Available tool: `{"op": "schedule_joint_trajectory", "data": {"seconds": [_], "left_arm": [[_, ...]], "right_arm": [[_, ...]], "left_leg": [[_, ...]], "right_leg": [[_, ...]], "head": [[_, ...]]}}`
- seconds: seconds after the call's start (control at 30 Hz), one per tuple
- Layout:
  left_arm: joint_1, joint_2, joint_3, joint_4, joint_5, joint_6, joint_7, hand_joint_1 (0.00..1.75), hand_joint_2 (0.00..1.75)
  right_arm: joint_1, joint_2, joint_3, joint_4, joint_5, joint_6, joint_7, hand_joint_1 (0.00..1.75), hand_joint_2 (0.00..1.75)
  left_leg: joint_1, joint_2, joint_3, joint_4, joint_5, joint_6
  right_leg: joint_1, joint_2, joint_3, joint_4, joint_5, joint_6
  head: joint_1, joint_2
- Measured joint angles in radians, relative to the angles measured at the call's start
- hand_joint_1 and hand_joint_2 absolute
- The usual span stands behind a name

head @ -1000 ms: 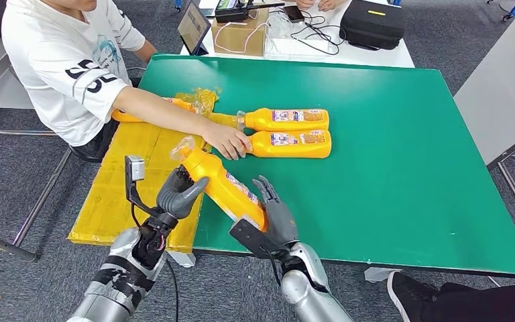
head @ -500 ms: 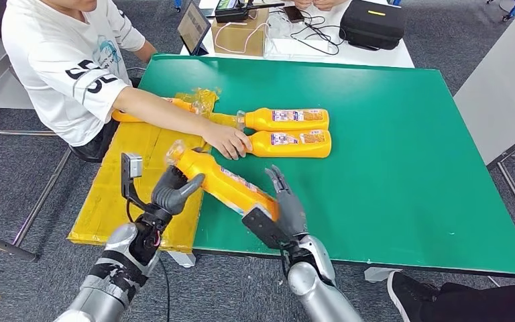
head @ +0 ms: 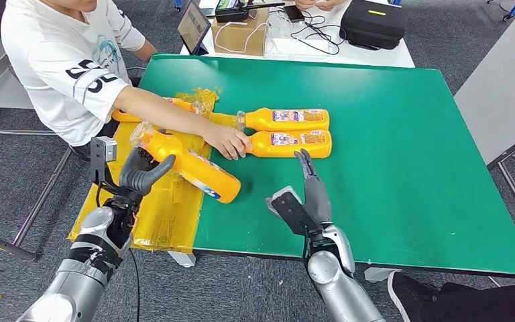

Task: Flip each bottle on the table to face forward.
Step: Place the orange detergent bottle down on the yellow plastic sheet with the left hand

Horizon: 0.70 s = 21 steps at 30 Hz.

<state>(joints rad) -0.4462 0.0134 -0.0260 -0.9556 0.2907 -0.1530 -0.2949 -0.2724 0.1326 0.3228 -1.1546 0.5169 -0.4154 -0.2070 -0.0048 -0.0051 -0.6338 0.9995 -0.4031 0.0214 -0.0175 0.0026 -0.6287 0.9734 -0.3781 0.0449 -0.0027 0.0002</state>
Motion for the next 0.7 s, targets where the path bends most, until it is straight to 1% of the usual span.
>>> {"op": "schedule_joint_trajectory", "data": {"seconds": [0.17, 0.33, 0.5, 0.6, 0.7], "left_arm": [[-0.016, 0.023, 0.028, 0.000, -0.076, 0.048, -0.017, 1.75, 1.75], [-0.047, 0.051, 0.039, -0.015, -0.241, 0.097, -0.040, 1.75, 1.75], [-0.091, 0.079, 0.024, -0.043, -0.513, 0.148, -0.041, 1.75, 1.75], [-0.119, 0.097, -0.011, -0.050, -0.695, 0.181, -0.035, 1.75, 1.75], [-0.137, 0.107, -0.054, -0.054, -0.820, 0.204, -0.033, 1.75, 1.75]], "right_arm": [[0.001, -0.007, -0.017, -0.009, -0.005, 0.000, -0.006, 0.00, 1.75], [0.007, -0.014, -0.037, -0.024, -0.012, 0.006, -0.008, 0.00, 1.75], [0.021, -0.016, -0.054, -0.045, -0.005, 0.018, -0.011, 0.00, 1.75], [0.033, -0.016, -0.063, -0.061, 0.001, 0.027, -0.012, 0.00, 1.75], [0.041, -0.016, -0.071, -0.075, 0.003, 0.035, -0.012, 0.00, 1.75]], "left_leg": [[0.000, 0.000, 0.000, 0.000, 0.000, 0.000], [0.000, 0.000, 0.000, 0.000, 0.000, 0.000], [0.000, 0.000, 0.000, 0.000, 0.000, 0.000], [0.000, 0.000, 0.000, 0.000, 0.000, 0.000], [0.000, 0.000, 0.000, 0.000, 0.000, 0.000]], "right_leg": [[0.000, 0.000, 0.000, 0.000, 0.000, 0.000], [0.000, 0.000, 0.000, 0.000, 0.000, 0.000], [0.000, 0.000, 0.000, 0.000, 0.000, 0.000], [0.000, 0.000, 0.000, 0.000, 0.000, 0.000], [0.000, 0.000, 0.000, 0.000, 0.000, 0.000]], "head": [[0.000, 0.000], [0.000, 0.000], [0.000, 0.000], [0.000, 0.000], [0.000, 0.000]]}}
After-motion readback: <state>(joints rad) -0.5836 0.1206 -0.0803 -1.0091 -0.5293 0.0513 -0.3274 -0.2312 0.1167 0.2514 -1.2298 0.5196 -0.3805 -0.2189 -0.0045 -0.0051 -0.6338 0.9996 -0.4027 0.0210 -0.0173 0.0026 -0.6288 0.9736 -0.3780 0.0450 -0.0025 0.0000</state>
